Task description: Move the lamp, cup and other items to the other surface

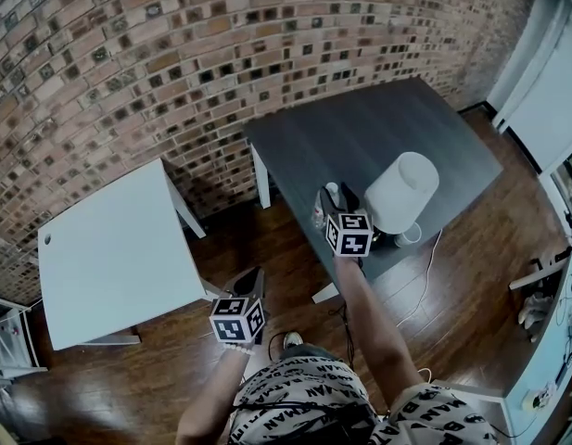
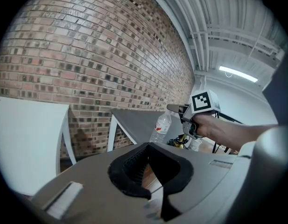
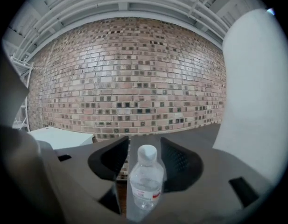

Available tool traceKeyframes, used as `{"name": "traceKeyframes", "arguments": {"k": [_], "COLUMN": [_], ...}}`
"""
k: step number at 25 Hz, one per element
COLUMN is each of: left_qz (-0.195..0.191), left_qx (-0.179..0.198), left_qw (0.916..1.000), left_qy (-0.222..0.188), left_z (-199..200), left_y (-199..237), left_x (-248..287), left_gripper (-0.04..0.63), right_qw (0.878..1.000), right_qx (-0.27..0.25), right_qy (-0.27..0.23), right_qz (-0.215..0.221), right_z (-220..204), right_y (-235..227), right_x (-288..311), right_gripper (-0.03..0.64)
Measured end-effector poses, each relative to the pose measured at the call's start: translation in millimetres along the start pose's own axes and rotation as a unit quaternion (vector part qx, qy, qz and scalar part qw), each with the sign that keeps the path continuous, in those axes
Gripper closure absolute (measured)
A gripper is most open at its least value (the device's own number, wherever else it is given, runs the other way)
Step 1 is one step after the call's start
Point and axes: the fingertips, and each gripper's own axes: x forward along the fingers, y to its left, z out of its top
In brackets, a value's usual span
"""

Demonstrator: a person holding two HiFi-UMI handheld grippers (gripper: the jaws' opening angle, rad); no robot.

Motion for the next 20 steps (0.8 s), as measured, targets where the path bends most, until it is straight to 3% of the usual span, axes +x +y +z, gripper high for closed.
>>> {"name": "traceKeyframes", "arguments": {"k": [1,7,12,16,18,19,20], "left_qz": [-0.001,-0.007,-0.014,-0.023,-0.027,-0.030,-0.033], "left_qx": [0.000,0.005,0.006,0.001,-0.001,-0.003,-0.005], "left_qw": [1.0000,0.9999,0.9996,0.9994,0.9993,0.9992,0.9992], "left_qy": [0.000,-0.013,-0.022,-0.027,-0.026,-0.025,-0.024], "left_z": [-1.0,-1.3,-4.2,-15.4,-25.0,-30.4,-36.4], "left_y": [-1.8,-15.3,-29.4,-44.9,-53.7,-58.4,-63.2], "left_x": [-2.0,-13.7,-34.1,-57.9,-68.8,-73.7,-78.7], "left_gripper": [0.595,0.595,0.595,0.595,0.595,0.595,0.595], "right_qw": [1.000,1.000,0.999,0.998,0.998,0.997,0.996], "right_qx": [0.001,-0.002,-0.007,-0.025,-0.008,0.010,0.031], "right_qy": [-0.004,-0.025,-0.012,0.028,0.039,0.040,0.042], "right_qz": [0.000,0.004,0.029,0.045,0.058,0.066,0.074], "right_z": [3.7,21.2,8.5,-25.4,-46.1,-56.8,-68.4], "right_y": [0.8,3.3,21.7,43.3,52.8,57.5,61.9], "right_x": [-4.3,-38.2,-82.7,-126.0,-151.4,-165.1,-179.4], "right_gripper": [0.359,0.359,0.372,0.503,0.550,0.617,0.617]}}
